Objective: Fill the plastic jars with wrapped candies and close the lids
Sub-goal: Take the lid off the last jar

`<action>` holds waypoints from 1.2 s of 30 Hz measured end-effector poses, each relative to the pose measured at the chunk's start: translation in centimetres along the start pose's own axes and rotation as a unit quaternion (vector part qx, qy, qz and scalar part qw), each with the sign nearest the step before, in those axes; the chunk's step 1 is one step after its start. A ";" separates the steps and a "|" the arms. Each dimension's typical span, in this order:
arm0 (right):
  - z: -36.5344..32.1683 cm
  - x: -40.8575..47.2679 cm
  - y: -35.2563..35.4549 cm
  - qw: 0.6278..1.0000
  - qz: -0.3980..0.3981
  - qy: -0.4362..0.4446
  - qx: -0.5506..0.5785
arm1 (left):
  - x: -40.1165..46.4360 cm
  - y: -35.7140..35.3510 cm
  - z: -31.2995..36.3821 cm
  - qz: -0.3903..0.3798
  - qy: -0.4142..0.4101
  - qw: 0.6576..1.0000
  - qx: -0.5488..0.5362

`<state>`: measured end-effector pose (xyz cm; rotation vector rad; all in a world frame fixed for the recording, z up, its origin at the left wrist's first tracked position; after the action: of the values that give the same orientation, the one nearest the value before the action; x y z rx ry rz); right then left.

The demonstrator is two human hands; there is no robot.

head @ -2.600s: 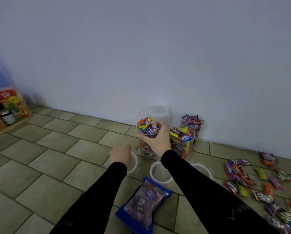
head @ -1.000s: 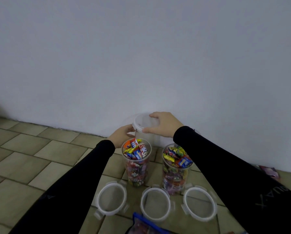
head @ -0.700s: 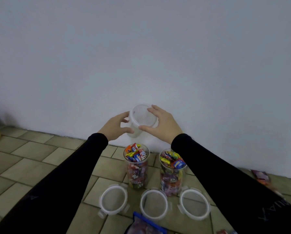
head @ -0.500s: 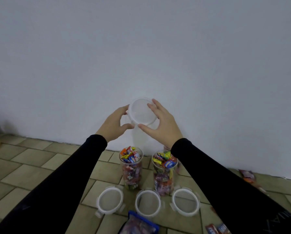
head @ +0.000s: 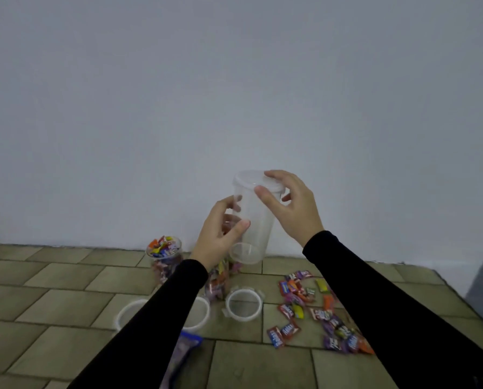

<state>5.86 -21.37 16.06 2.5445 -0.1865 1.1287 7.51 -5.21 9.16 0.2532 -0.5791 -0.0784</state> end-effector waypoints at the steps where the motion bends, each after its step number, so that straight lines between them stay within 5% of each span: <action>1: 0.6 -0.9 1.5 1.000 0.003 -0.010 -0.004 | -0.6 -1.8 0.1 -0.003 0.005 1.000 -0.007; 15: 8.6 -13.8 15.8 0.982 0.024 -0.185 0.025 | -10.3 -21.8 -0.8 -0.051 0.114 0.989 -0.078; 20: 10.6 -18.0 17.7 0.978 -0.005 -0.200 0.050 | -13.4 -25.4 -1.0 -0.099 0.126 0.987 0.007; 27: 11.2 -22.0 17.6 0.983 -0.108 -0.141 0.048 | -16.3 -26.7 -1.7 -0.053 0.132 0.990 0.003; 36: 13.1 -22.4 18.0 0.976 -0.079 -0.174 0.103 | -16.9 -28.1 -2.8 -0.075 0.187 0.979 -0.013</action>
<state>-4.82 -43.36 -3.91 2.8673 0.0528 0.6679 -5.11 -29.33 -9.36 0.2773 -0.1837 -0.1806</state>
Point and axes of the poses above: each hand's wrist, its own x-axis towards the middle knuckle, its own y-axis out of the back of the hand, z = x × y, the point moved 9 cm from there along x, towards the middle knuckle, and after that the axes turned 3 degrees about y, right-handed, at the moved point
